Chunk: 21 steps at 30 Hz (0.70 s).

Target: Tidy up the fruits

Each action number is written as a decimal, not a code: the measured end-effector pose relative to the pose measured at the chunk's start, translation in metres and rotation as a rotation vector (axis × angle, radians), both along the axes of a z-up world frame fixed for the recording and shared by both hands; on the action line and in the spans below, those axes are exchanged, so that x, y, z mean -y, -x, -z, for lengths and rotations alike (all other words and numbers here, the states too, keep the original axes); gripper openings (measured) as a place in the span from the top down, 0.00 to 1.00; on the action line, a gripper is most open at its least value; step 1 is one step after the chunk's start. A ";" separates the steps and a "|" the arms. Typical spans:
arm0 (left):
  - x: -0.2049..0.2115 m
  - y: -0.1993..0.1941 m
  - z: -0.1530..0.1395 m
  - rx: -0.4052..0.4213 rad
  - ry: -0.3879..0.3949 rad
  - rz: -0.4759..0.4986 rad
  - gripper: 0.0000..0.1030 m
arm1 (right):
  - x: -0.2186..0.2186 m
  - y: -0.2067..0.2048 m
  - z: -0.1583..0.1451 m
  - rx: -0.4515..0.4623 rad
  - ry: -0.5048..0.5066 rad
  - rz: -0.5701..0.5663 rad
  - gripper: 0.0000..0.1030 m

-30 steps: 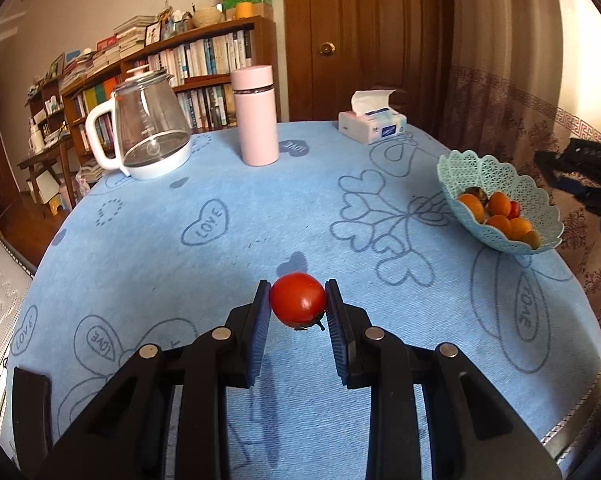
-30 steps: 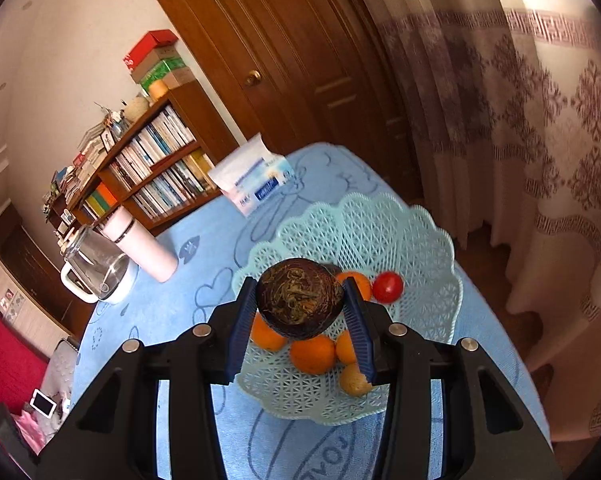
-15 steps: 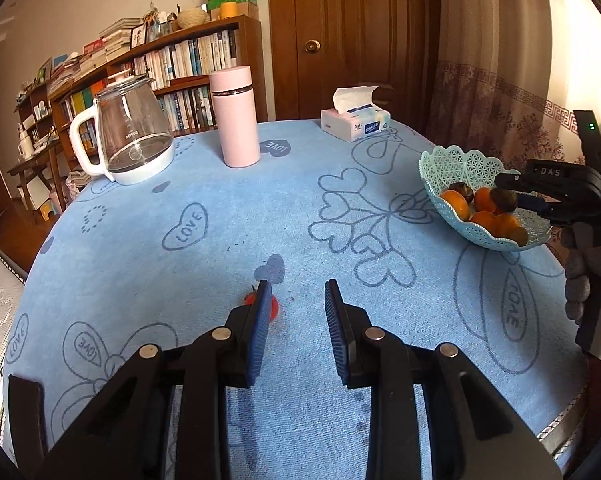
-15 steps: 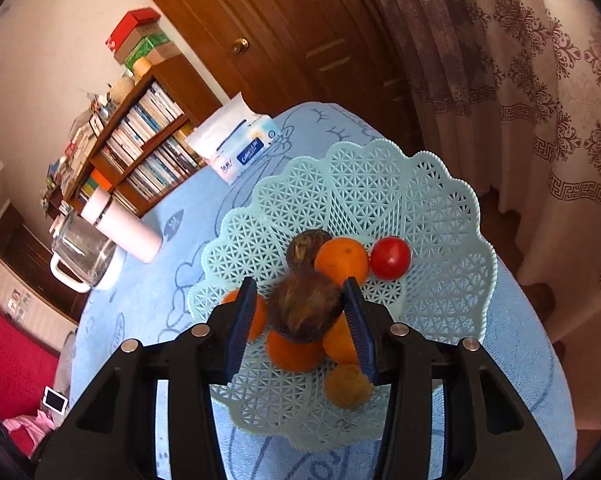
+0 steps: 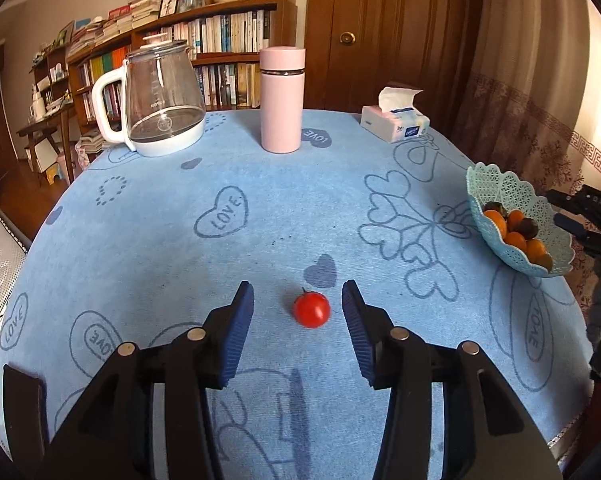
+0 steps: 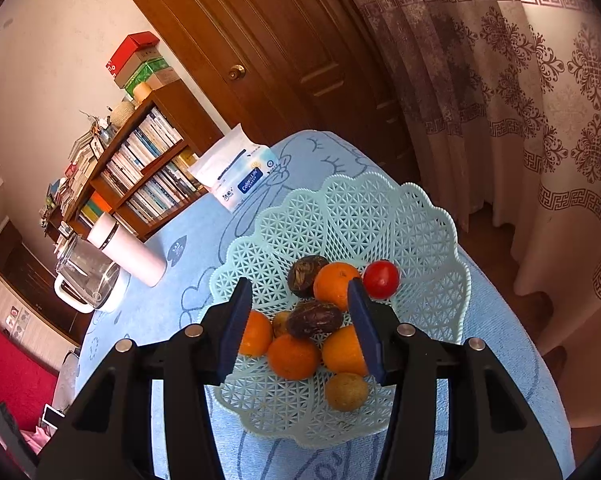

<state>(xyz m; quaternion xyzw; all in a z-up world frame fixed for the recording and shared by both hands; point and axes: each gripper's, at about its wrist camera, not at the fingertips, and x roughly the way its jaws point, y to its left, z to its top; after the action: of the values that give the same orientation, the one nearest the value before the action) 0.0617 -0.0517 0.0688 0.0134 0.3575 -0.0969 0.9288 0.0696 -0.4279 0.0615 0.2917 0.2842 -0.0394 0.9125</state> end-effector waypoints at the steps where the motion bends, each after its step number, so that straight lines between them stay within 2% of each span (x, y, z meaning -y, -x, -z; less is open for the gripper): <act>1: 0.000 -0.004 0.004 -0.003 -0.011 0.003 0.55 | 0.000 0.001 -0.001 0.003 0.001 0.000 0.50; 7: 0.004 -0.023 0.029 -0.063 -0.053 0.010 0.55 | -0.001 0.004 -0.008 0.023 0.011 -0.001 0.50; 13: 0.017 -0.032 0.043 -0.085 -0.081 0.043 0.56 | 0.000 0.006 -0.011 0.031 0.008 0.001 0.50; 16: 0.021 -0.038 0.048 -0.092 -0.095 0.049 0.63 | 0.001 0.007 -0.013 0.038 0.006 0.006 0.50; 18: 0.022 -0.043 0.052 -0.105 -0.097 0.048 0.71 | 0.003 0.008 -0.014 0.042 0.008 0.009 0.50; 21: 0.022 -0.047 0.056 -0.121 -0.093 0.044 0.73 | 0.005 0.009 -0.016 0.047 0.017 0.017 0.50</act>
<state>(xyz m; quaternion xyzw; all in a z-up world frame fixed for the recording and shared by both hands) 0.1087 -0.0736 0.0124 0.0584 0.4165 -0.1013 0.9016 0.0605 -0.4325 0.0779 0.2873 0.2598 -0.0429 0.9209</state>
